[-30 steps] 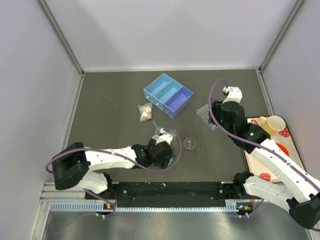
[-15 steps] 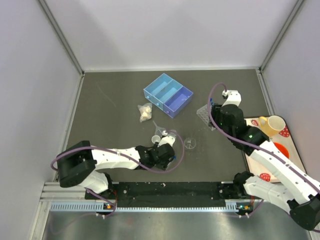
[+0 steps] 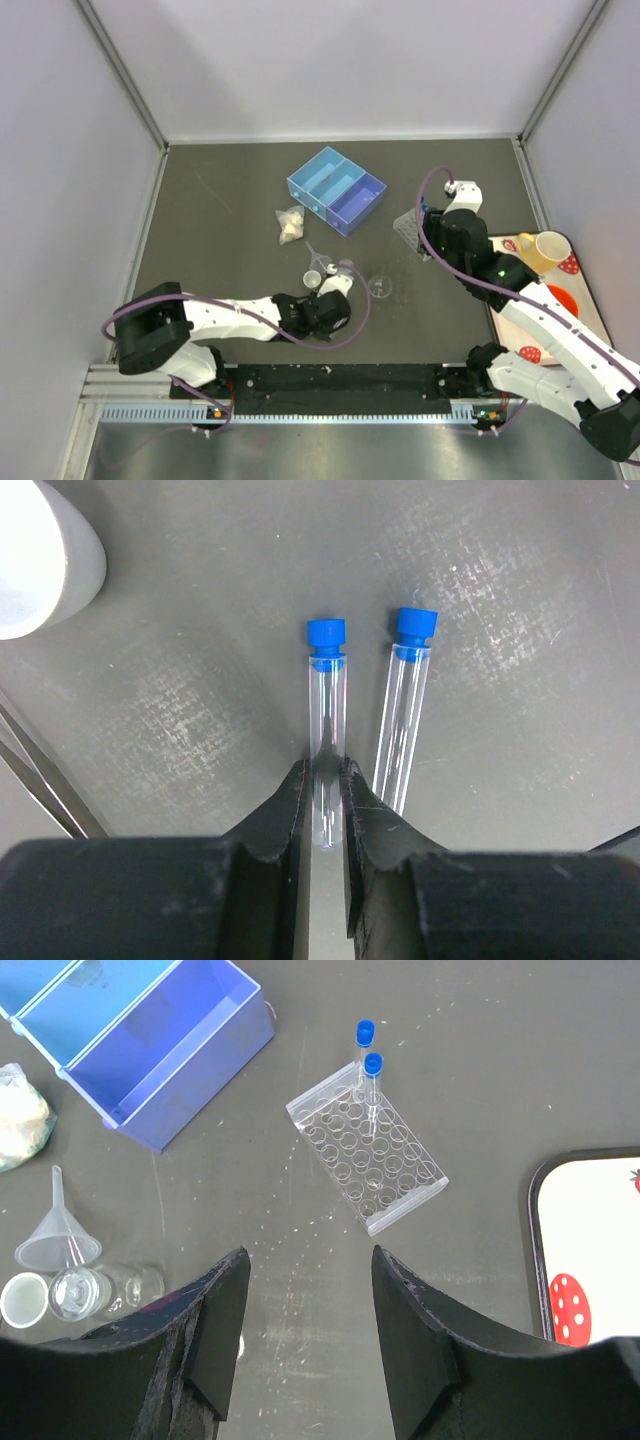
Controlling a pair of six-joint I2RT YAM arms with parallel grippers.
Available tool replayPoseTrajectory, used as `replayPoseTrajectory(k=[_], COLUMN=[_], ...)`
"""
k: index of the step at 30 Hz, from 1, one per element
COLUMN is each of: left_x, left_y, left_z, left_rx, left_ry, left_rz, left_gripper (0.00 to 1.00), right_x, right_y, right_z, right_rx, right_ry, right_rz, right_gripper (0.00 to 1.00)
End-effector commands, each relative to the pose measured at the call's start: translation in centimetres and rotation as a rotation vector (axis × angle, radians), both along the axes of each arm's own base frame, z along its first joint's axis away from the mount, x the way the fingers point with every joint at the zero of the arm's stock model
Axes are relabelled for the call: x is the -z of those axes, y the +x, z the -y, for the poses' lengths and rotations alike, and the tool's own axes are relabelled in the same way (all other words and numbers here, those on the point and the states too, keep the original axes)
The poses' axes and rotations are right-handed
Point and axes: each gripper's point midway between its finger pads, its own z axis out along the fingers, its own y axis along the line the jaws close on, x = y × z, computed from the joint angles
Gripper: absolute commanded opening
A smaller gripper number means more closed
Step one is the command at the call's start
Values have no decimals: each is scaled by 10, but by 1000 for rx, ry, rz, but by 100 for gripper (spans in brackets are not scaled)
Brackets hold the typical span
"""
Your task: Organize the chemistry lab equipment
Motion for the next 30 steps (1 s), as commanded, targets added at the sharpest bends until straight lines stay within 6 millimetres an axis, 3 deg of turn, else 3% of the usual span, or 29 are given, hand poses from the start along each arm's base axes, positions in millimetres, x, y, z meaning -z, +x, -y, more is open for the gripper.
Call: replayPoseTrajectory(k=[1,9,14,22,26,30], left_x=[2,-52,-114,-214,-252,-277], left_y=[-11,-6,-8,-29,-42,-58], left_z=[-15,-21,-11,21,34,45], left_rx=[0,11,58,245,355,470], left_ry=[44,10,-135,-486,-625,-743], left_rz=[-25,39,80,130,155,150], left_gripper=[12,0,0,0,0,0], right_x=[-20,-38,-50,-78,-102,-115], right_y=[2,-5,-20,-72,-105,-137], right_z=[-7,-20,-40,-85,-98,-110], right_rx=[-21,-106,-240,-610,-777,-942], right_ry=[50,99,164,314,401,487], right_rz=[60,76,78,72,96,85], right_gripper=[52,52,53,54,56,57])
